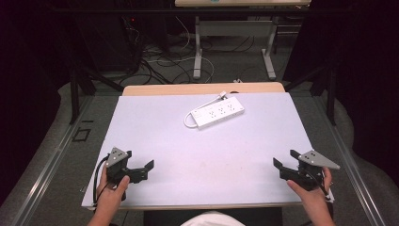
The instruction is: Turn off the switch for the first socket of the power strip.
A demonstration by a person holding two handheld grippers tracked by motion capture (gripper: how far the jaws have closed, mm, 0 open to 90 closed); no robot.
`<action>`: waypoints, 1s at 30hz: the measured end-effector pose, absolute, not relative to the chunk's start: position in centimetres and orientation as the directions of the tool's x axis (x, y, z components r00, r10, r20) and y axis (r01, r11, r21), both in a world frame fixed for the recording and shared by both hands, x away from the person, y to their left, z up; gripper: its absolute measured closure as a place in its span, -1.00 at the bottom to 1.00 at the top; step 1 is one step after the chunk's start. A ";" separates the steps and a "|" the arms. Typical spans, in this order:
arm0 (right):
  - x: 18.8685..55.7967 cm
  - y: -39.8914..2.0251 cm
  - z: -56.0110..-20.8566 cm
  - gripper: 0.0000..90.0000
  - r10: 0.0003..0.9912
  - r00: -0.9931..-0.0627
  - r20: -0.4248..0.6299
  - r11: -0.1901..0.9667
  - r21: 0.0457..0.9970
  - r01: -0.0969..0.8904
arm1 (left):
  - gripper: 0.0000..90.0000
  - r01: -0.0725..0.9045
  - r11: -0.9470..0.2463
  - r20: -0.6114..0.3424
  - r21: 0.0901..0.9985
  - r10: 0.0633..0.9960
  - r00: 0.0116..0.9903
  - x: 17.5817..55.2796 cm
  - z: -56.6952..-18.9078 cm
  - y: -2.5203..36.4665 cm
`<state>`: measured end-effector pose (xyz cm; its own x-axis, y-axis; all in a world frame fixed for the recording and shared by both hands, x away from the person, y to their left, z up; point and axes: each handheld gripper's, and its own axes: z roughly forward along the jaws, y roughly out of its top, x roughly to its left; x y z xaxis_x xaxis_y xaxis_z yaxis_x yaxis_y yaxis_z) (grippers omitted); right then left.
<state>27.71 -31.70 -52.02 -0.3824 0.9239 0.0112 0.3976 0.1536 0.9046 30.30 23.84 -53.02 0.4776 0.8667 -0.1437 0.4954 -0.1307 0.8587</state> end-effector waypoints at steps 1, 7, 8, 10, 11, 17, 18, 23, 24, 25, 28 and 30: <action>27.8 -31.5 -52.0 -0.38 0.918 -0.396 0.019 0.150 0.907 0.393 | -1.00 0.494 -0.128 -0.144 0.860 0.867 0.476 30.3 -53.0 23.8; 28.1 -30.9 -51.5 -0.25 0.900 -0.436 0.010 0.175 0.907 0.382 | -1.00 0.493 -0.132 -0.139 0.860 0.869 0.476 30.1 -53.0 23.8; 28.2 -30.8 -51.3 -0.22 0.896 -0.445 0.011 0.178 0.908 0.380 | -1.00 0.492 -0.131 -0.139 0.860 0.869 0.475 30.0 -53.0 23.8; 28.3 -30.7 -51.2 -0.22 0.895 -0.446 0.011 0.182 0.904 0.386 | -1.00 0.490 -0.132 -0.137 0.862 0.869 0.475 29.9 -52.9 23.8; 28.4 -30.5 -51.0 -0.22 0.896 -0.444 0.013 0.179 0.904 0.389 | -1.00 0.493 -0.131 -0.139 0.860 0.869 0.474 29.8 -52.9 23.8; 29.5 -29.2 -49.6 -0.16 0.883 -0.468 0.013 0.185 0.908 0.375 | -1.00 0.489 -0.129 -0.138 0.863 0.870 0.474 29.6 -52.8 23.9; 29.7 -29.1 -49.4 -0.16 0.877 -0.481 0.006 0.195 0.910 0.367 | -1.00 0.489 -0.129 -0.138 0.863 0.870 0.473 29.6 -52.9 24.0; 30.6 -28.4 -48.3 -0.17 0.866 -0.500 -0.006 0.217 0.906 0.364 | -1.00 0.492 -0.125 -0.142 0.861 0.871 0.470 29.6 -52.9 24.1; 31.1 -28.0 -47.8 -0.17 0.857 -0.514 -0.027 0.237 0.907 0.348 | -1.00 0.492 -0.124 -0.142 0.862 0.872 0.468 29.6 -52.9 24.1; 31.1 -28.0 -47.8 -0.17 0.857 -0.514 -0.027 0.237 0.907 0.348 | -1.00 0.492 -0.121 -0.143 0.862 0.873 0.466 29.6 -52.9 24.0; 31.7 -27.3 -47.0 -0.16 0.844 -0.534 -0.042 0.257 0.907 0.335 | -1.00 0.490 -0.123 -0.140 0.863 0.874 0.466 29.6 -52.9 24.1; 32.2 -26.4 -46.2 -0.16 0.844 -0.535 -0.040 0.257 0.906 0.337 | -1.00 0.490 -0.123 -0.140 0.863 0.874 0.466 29.6 -52.9 24.1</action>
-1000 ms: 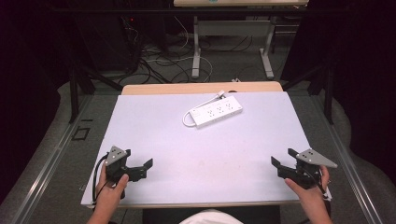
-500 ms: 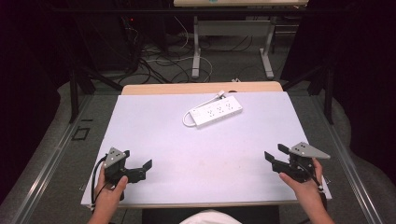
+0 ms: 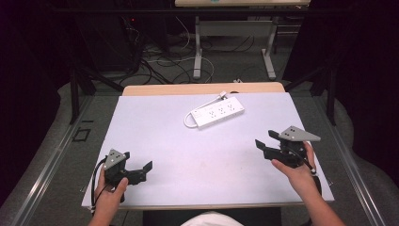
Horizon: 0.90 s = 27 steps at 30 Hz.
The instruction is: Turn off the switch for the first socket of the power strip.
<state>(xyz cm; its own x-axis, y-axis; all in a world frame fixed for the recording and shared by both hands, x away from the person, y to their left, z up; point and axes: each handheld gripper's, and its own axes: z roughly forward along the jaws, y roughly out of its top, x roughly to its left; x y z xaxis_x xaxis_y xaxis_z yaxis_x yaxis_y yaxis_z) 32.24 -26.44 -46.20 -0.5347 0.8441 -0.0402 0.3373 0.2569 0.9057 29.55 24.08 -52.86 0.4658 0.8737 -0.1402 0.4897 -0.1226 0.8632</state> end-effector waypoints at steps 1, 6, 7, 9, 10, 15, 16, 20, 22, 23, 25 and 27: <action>32.2 -26.4 -46.2 -0.16 0.844 -0.535 -0.040 0.257 0.906 0.337 | -1.00 0.490 -0.123 -0.140 0.863 0.874 0.466 29.5 -52.9 24.1; 33.5 -25.1 -44.8 -0.09 0.831 -0.556 -0.034 0.268 0.899 0.345 | -1.00 0.494 -0.124 -0.142 0.861 0.873 0.466 29.5 -52.9 24.1; 33.5 -25.1 -44.8 -0.09 0.831 -0.556 -0.034 0.268 0.899 0.345 | -1.00 0.494 -0.123 -0.142 0.861 0.873 0.466 29.5 -52.9 24.1; 34.1 -24.5 -44.3 -0.08 0.826 -0.563 -0.035 0.274 0.898 0.346 | -1.00 0.495 -0.124 -0.143 0.860 0.873 0.466 29.5 -52.9 24.1; 34.1 -24.5 -44.3 -0.08 0.826 -0.563 -0.035 0.274 0.898 0.346 | -1.00 0.496 -0.124 -0.143 0.859 0.873 0.466 29.5 -52.9 24.2; 35.0 -23.6 -43.6 -0.05 0.817 -0.576 -0.030 0.280 0.894 0.350 | -1.00 0.497 -0.124 -0.143 0.859 0.874 0.464 29.5 -52.9 24.1; 35.4 -23.4 -43.4 -0.04 0.812 -0.583 -0.025 0.284 0.890 0.358 | -1.00 0.497 -0.123 -0.144 0.859 0.874 0.465 29.5 -52.9 24.1; 35.9 -23.0 -43.1 -0.02 0.807 -0.590 -0.027 0.292 0.886 0.360 | -1.00 0.498 -0.124 -0.143 0.858 0.874 0.464 29.5 -52.9 24.1; 36.4 -22.7 -42.8 -0.02 0.805 -0.593 -0.024 0.298 0.880 0.369 | -1.00 0.498 -0.124 -0.144 0.858 0.874 0.465 29.5 -52.9 24.2; 36.7 -22.6 -42.8 -0.02 0.806 -0.592 -0.023 0.297 0.880 0.371 | -1.00 0.498 -0.125 -0.143 0.858 0.874 0.465 29.5 -52.9 24.2; 36.9 -22.5 -42.7 -0.03 0.805 -0.593 -0.015 0.292 0.880 0.374 | -1.00 0.497 -0.126 -0.143 0.859 0.873 0.467 29.5 -52.9 24.1; 37.5 -22.3 -42.5 -0.05 0.806 -0.592 -0.009 0.289 0.879 0.380 | -1.00 0.497 -0.126 -0.143 0.858 0.872 0.467 29.5 -52.9 24.1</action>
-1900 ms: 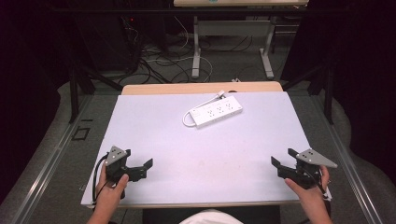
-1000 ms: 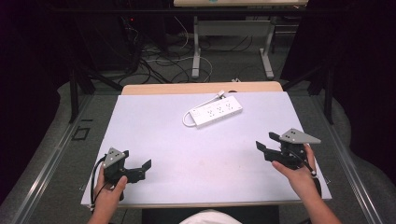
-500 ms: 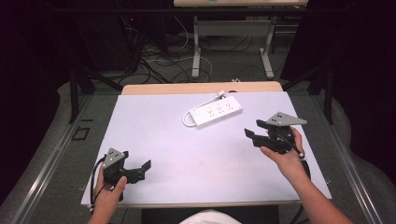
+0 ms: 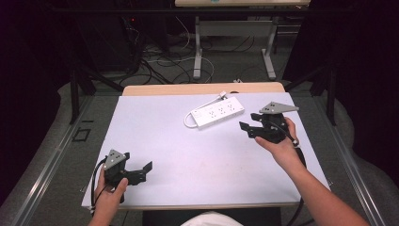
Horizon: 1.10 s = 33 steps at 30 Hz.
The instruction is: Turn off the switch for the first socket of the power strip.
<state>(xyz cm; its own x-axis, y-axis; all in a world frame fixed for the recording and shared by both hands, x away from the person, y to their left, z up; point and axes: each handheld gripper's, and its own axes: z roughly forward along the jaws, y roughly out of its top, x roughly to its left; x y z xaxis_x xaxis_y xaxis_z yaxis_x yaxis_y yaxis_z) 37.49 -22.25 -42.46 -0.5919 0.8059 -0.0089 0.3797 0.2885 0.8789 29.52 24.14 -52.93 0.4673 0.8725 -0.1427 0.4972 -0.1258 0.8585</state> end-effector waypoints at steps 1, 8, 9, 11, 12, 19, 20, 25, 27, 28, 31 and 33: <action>37.5 -22.3 -42.5 -0.05 0.806 -0.592 -0.009 0.289 0.879 0.380 | -1.00 0.497 -0.126 -0.143 0.858 0.873 0.467 29.5 -52.9 24.1; 38.9 -21.5 -41.7 -0.09 0.803 -0.596 -0.023 0.304 0.875 0.376 | -1.00 0.498 -0.123 -0.145 0.858 0.873 0.466 29.5 -52.9 24.2; 39.1 -21.4 -41.5 -0.09 0.800 -0.600 -0.016 0.305 0.871 0.384 | -1.00 0.498 -0.123 -0.145 0.858 0.873 0.466 29.5 -52.9 24.1; 39.3 -21.3 -41.5 -0.08 0.802 -0.598 -0.019 0.306 0.871 0.383 | -1.00 0.498 -0.124 -0.145 0.858 0.872 0.467 29.5 -52.9 24.1; 39.5 -21.3 -41.4 -0.08 0.800 -0.600 -0.008 0.302 0.869 0.391 | -1.00 0.498 -0.124 -0.145 0.858 0.872 0.467 29.5 -52.9 24.1; 41.1 -20.8 -41.3 -0.08 0.807 -0.589 0.034 0.284 0.853 0.439 | -1.00 0.498 -0.126 -0.144 0.858 0.872 0.468 29.5 -52.9 24.1; 41.4 -20.7 -41.3 -0.08 0.806 -0.590 0.031 0.286 0.854 0.435 | -1.00 0.499 -0.127 -0.144 0.857 0.872 0.468 29.5 -52.9 24.1; 42.8 -20.5 -41.4 -0.08 0.821 -0.569 0.051 0.268 0.845 0.463 | -1.00 0.499 -0.127 -0.144 0.857 0.871 0.469 29.5 -52.9 24.1; 43.3 -20.4 -41.6 -0.08 0.825 -0.563 0.045 0.273 0.841 0.467 | -1.00 0.499 -0.127 -0.144 0.857 0.871 0.470 29.5 -52.9 24.1; 43.5 -20.4 -41.7 -0.08 0.827 -0.560 0.042 0.275 0.840 0.469 | -1.00 0.499 -0.128 -0.144 0.857 0.871 0.470 29.5 -52.9 24.1; 44.2 -20.2 -41.9 -0.08 0.832 -0.554 0.044 0.275 0.833 0.481 | -1.00 0.499 -0.128 -0.143 0.857 0.871 0.470 29.6 -53.0 24.1; 44.6 -20.1 -42.0 -0.08 0.835 -0.548 0.044 0.274 0.831 0.484 | -1.00 0.499 -0.128 -0.143 0.857 0.871 0.470 29.6 -53.0 24.1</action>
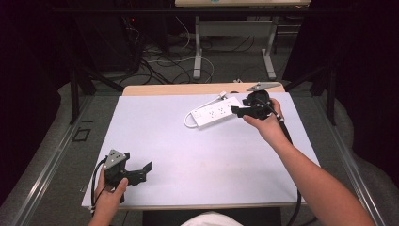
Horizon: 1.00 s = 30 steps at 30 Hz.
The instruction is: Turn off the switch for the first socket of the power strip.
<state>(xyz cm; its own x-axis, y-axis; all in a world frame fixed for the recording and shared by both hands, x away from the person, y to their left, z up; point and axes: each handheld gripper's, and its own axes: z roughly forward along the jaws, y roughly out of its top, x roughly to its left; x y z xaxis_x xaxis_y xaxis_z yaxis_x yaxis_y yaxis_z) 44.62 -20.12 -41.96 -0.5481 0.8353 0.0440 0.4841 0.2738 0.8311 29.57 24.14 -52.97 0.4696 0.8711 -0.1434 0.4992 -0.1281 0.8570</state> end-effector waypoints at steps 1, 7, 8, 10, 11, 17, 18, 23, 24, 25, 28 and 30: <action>44.8 -20.1 -42.0 -0.08 0.837 -0.545 0.044 0.272 0.831 0.485 | -1.00 0.500 -0.128 -0.144 0.857 0.871 0.470 29.6 -53.0 24.1; 46.0 -19.8 -42.1 -0.07 0.849 -0.526 0.042 0.267 0.826 0.496 | -1.00 0.500 -0.129 -0.144 0.856 0.871 0.470 29.6 -53.0 24.1; 46.2 -19.7 -42.1 -0.07 0.849 -0.528 0.039 0.271 0.824 0.497 | -1.00 0.500 -0.129 -0.144 0.856 0.870 0.471 29.6 -53.0 24.1; 46.5 -19.5 -42.0 -0.05 0.851 -0.523 0.038 0.270 0.823 0.500 | -1.00 0.500 -0.129 -0.144 0.857 0.871 0.470 29.6 -53.0 24.1; 46.6 -19.4 -42.0 -0.05 0.852 -0.522 0.041 0.269 0.820 0.505 | -1.00 0.499 -0.129 -0.143 0.857 0.871 0.471 29.6 -53.0 24.2; 47.4 -18.6 -42.0 0.00 0.853 -0.521 0.033 0.281 0.812 0.511 | -1.00 0.499 -0.128 -0.144 0.857 0.870 0.471 29.6 -53.0 24.2; 47.5 -18.5 -41.9 0.00 0.853 -0.521 0.030 0.285 0.810 0.513 | -1.00 0.499 -0.128 -0.144 0.857 0.870 0.471 29.6 -53.0 24.2; 48.1 -17.8 -41.8 0.07 0.851 -0.524 0.026 0.293 0.804 0.518 | -1.00 0.500 -0.130 -0.144 0.857 0.870 0.472 29.6 -53.0 24.2; 48.2 -17.8 -41.8 0.08 0.851 -0.524 0.031 0.291 0.804 0.519 | -1.00 0.500 -0.130 -0.143 0.856 0.870 0.472 29.6 -53.0 24.2; 48.3 -17.7 -41.8 0.10 0.852 -0.522 0.038 0.287 0.800 0.527 | -1.00 0.500 -0.130 -0.144 0.856 0.870 0.472 29.6 -53.0 24.2; 48.8 -17.4 -41.8 0.15 0.857 -0.515 0.037 0.290 0.790 0.540 | -1.00 0.500 -0.130 -0.144 0.857 0.869 0.473 29.6 -53.0 24.2; 49.1 -17.2 -41.8 0.18 0.856 -0.515 0.037 0.292 0.788 0.543 | -1.00 0.499 -0.130 -0.144 0.857 0.869 0.473 29.6 -53.0 24.2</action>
